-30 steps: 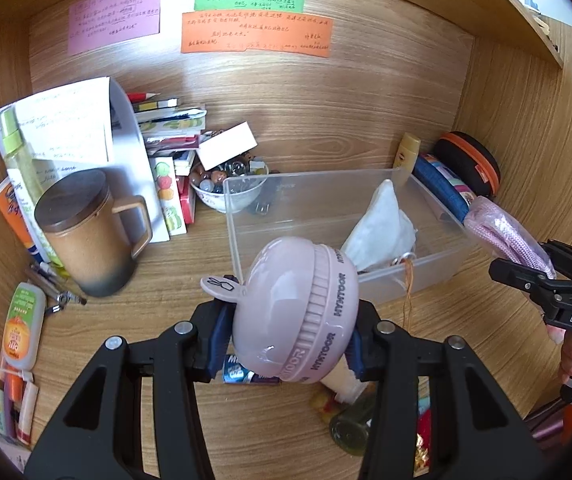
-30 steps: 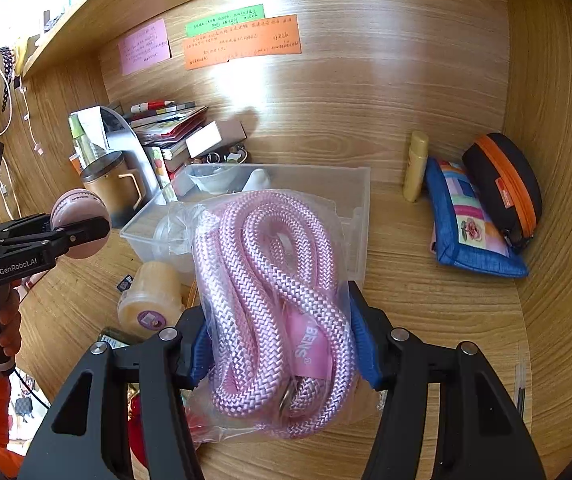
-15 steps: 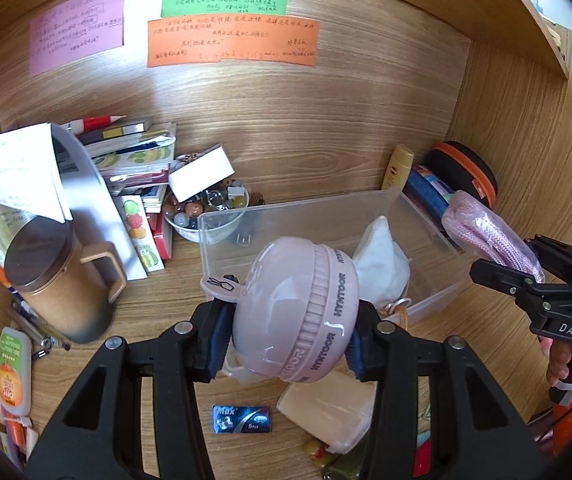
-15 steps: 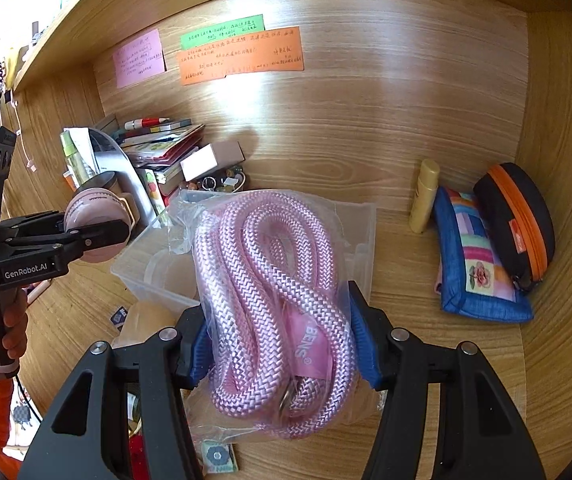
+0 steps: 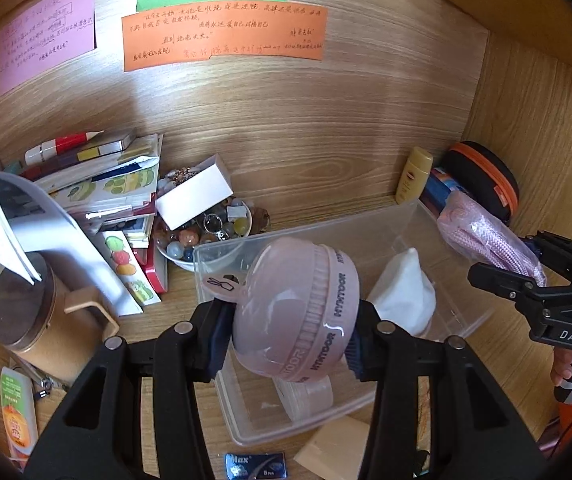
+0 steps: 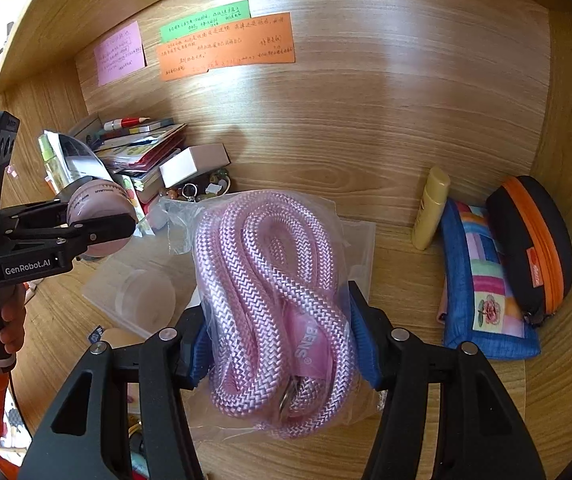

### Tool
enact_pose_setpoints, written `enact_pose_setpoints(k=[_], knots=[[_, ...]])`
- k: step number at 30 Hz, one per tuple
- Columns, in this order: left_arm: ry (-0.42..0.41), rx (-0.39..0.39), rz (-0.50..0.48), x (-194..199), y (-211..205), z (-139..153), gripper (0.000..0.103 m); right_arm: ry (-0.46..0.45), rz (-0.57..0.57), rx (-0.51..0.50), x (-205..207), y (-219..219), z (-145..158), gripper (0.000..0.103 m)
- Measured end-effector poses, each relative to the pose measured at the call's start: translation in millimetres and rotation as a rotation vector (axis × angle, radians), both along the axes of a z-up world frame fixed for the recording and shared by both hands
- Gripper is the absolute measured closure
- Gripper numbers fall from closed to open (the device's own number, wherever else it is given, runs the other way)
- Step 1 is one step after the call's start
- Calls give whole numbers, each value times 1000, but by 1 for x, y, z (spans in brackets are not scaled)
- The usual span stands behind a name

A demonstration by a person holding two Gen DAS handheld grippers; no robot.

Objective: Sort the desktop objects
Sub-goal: 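Lift the pink timer and rope bag and carry them over the clear box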

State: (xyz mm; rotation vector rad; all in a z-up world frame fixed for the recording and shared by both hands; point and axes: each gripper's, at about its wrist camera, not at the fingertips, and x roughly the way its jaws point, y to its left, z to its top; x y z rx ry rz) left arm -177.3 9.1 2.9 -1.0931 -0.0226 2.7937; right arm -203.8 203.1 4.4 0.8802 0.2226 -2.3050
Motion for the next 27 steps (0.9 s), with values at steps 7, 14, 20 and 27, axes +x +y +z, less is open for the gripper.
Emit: enact_pose_setpoints(k=[7,14,20,27], knots=[[-23,-11,10,-22,-1,-8,56,-9,17,17,-20,-12,-7,49],[-54,-22,3,-42,2,-20,56,-25,43,48,-35,-28,-16,49],[-96,-32,-3,-55,5,-34,56,-46,68,77,-43,-39,-28,49],[-147,-41,-1,-67,11,-50,56,-57,94,118,-48,-52,-38,49]])
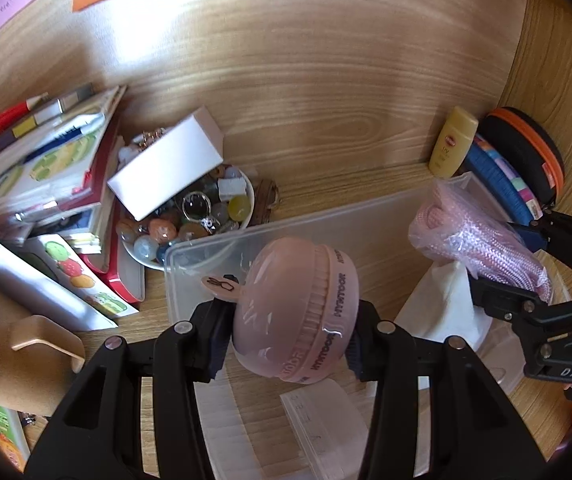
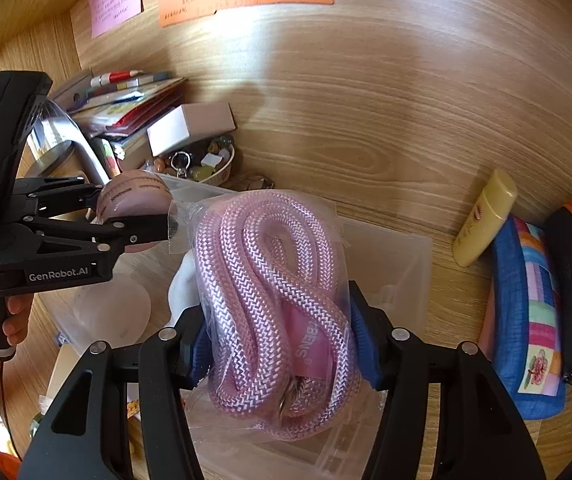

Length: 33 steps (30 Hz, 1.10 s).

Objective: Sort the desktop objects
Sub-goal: 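Lift the pink timer and rope bag and carry them over the clear box, then open both grippers to release the timer and rope bag into the box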

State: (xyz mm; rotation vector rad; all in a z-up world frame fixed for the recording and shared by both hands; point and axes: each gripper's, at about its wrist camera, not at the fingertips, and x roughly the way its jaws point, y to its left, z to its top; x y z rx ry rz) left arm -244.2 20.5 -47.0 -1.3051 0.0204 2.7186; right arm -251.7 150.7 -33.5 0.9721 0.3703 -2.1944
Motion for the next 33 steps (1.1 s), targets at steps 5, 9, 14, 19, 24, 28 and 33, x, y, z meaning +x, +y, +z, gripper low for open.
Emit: enact_pose_setpoints(k=[5,9,14,19,24,28,33], knots=[[-19,-11,4,-5,4,-6,56,-21,14,9,-4,-4,-4,49],[-34,-40,-2,-8,7,-11,56,-22,24,28,-4,-8,-4,49],[-45,-62,-13,-9,10,-15,56,-35,40,38,-4,-12,-6,48],[-63,-78,-29,-13,16,-18,56,-36,55,47,-2,-19,-7,47],[-93,-90,-54,-17,21,-23,56,-44,50,47,-4,-20,-9,46],[-103,-88,-68,-16,22,-23,54,-33,41,71,-5,-20,-8,46],[-85,-86,-79,-14,23,-21,52,22,42,79,4,-15,-3,46]])
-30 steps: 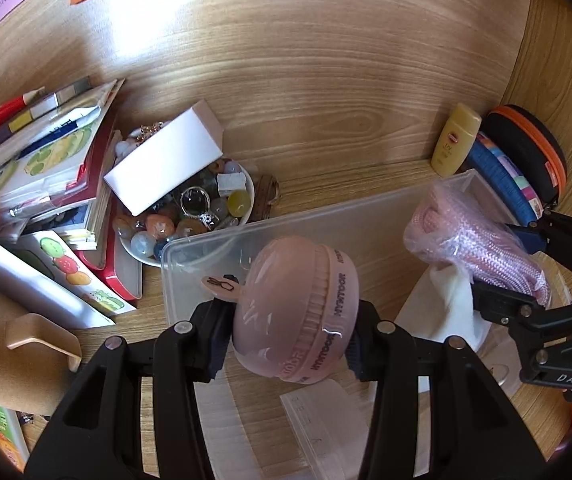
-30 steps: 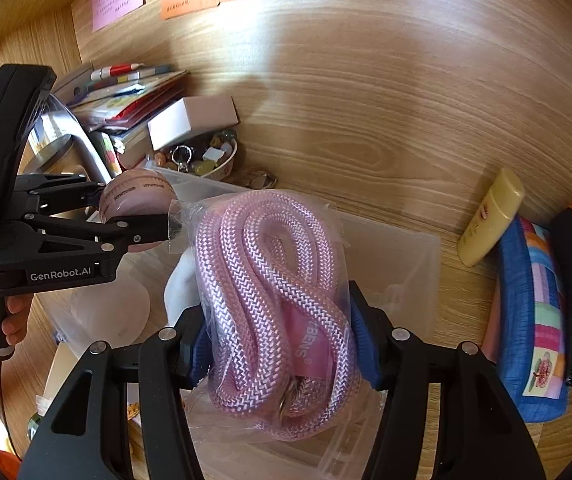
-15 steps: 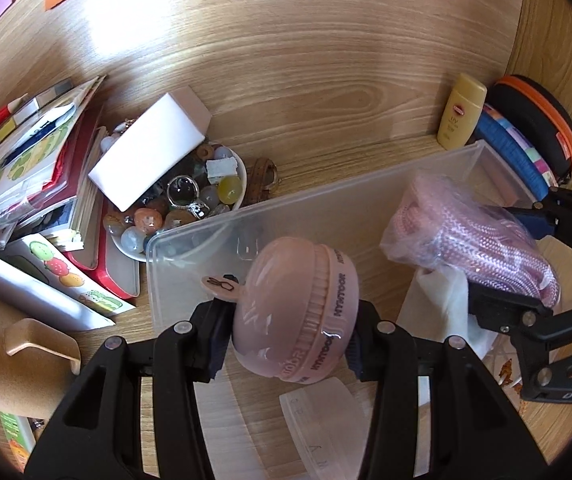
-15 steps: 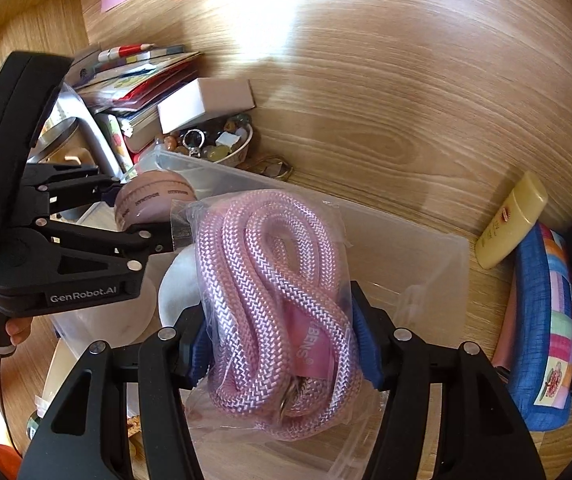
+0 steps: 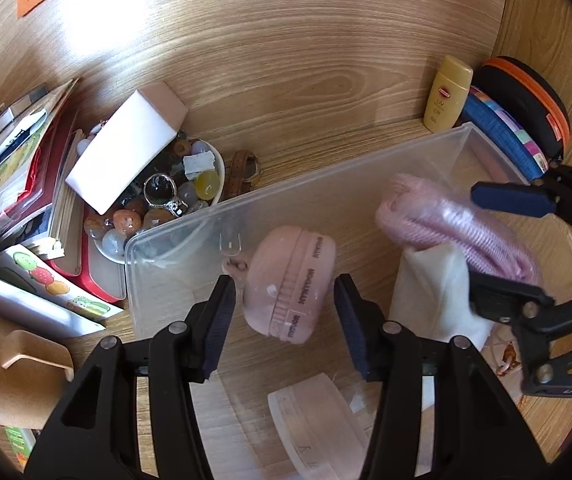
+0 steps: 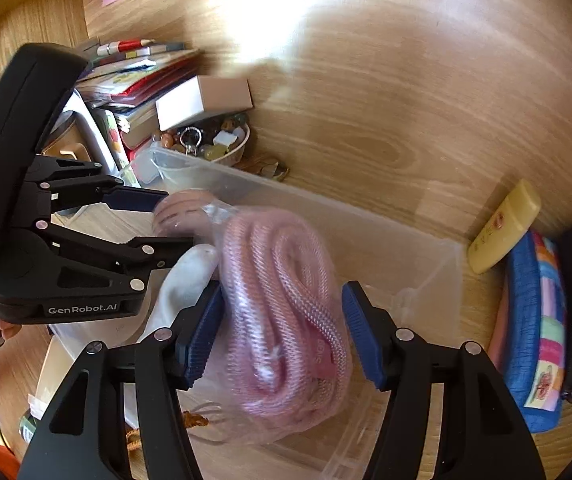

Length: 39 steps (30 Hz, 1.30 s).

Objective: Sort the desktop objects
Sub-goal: 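Open both grippers to release the timer and rope bag into the box, then withdraw both grippers from the box toward the cream jar and green card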

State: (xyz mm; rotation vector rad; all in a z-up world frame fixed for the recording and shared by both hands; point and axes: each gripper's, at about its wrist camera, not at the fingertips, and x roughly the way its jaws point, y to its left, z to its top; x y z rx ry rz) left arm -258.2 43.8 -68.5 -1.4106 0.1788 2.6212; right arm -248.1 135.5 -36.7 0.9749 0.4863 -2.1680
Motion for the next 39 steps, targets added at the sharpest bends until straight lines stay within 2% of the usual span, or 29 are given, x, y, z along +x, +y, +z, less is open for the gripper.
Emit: enact_pose_setpoints(k=[3,6,12,16,22,27,31,34,39], knots=[[6,-11,8,1,1,2,49,20,-5,-3,5,5,4,41],[25,-27,24,4,1,5,39,45,-16,-12,12,12,8,32],[40,-23,23,17,-1,11,36,127,-41,-3,23,21,23,21],[67,-32,25,26,-2,21,34,118,-60,-36,26,31,32,21],[147,-30,28,48,-2,49,22,124,-102,-68,36,47,43,20],[224,-43,43,71,-2,70,9,155,-122,-88,51,61,55,20],[262,-29,45,100,-13,86,8,167,-132,-113,66,71,61,13],[279,-17,48,114,-15,91,8,172,-133,-130,80,77,64,12],[286,-13,70,134,-17,86,6,178,-141,-146,103,84,58,12]])
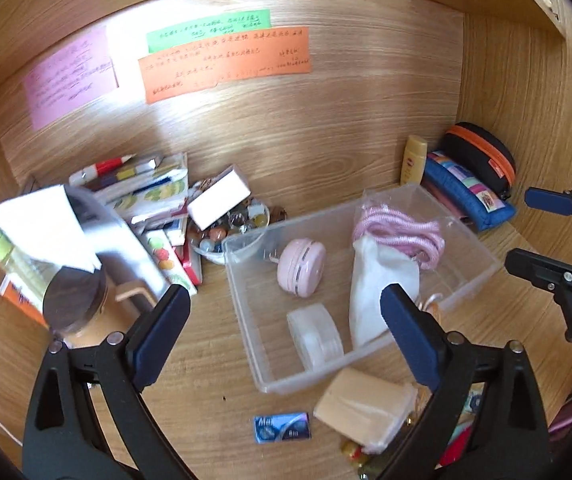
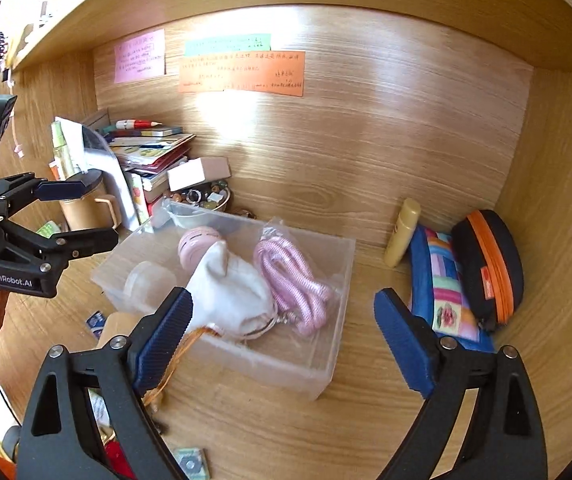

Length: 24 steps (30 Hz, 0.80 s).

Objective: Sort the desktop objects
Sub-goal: 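Withdraw both grippers from the box toward the cream jar and green card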

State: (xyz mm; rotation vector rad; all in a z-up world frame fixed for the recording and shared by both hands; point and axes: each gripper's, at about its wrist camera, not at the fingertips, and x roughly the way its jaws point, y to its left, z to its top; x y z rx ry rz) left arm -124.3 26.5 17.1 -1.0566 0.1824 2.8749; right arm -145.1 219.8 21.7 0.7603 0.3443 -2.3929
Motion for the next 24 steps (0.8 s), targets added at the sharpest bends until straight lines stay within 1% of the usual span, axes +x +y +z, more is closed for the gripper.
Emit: enact_pose_setpoints(k=[6,10,12,17,19,21,24], knots=[[-17,5,19,23,-4,-14,6,4,24,-7,30,5,-11,12],[-31,12,23,36,-5,-23,6,23,30,23,50,6,-21,12],[-45,17,24,40,-5,-28,6,13,34,29,56,8,-29,12],[-74,43,11,50,-3,-42,6,-49,37,33,65,15,-56,12],[-96,36,-10,53,0,-50,6,-76,28,38,65,18,-67,12],[-117,32,-14,55,2,-59,6,-113,12,34,61,22,-79,12],[-144,56,-17,58,4,-68,6,-176,2,20,56,28,-92,13]])
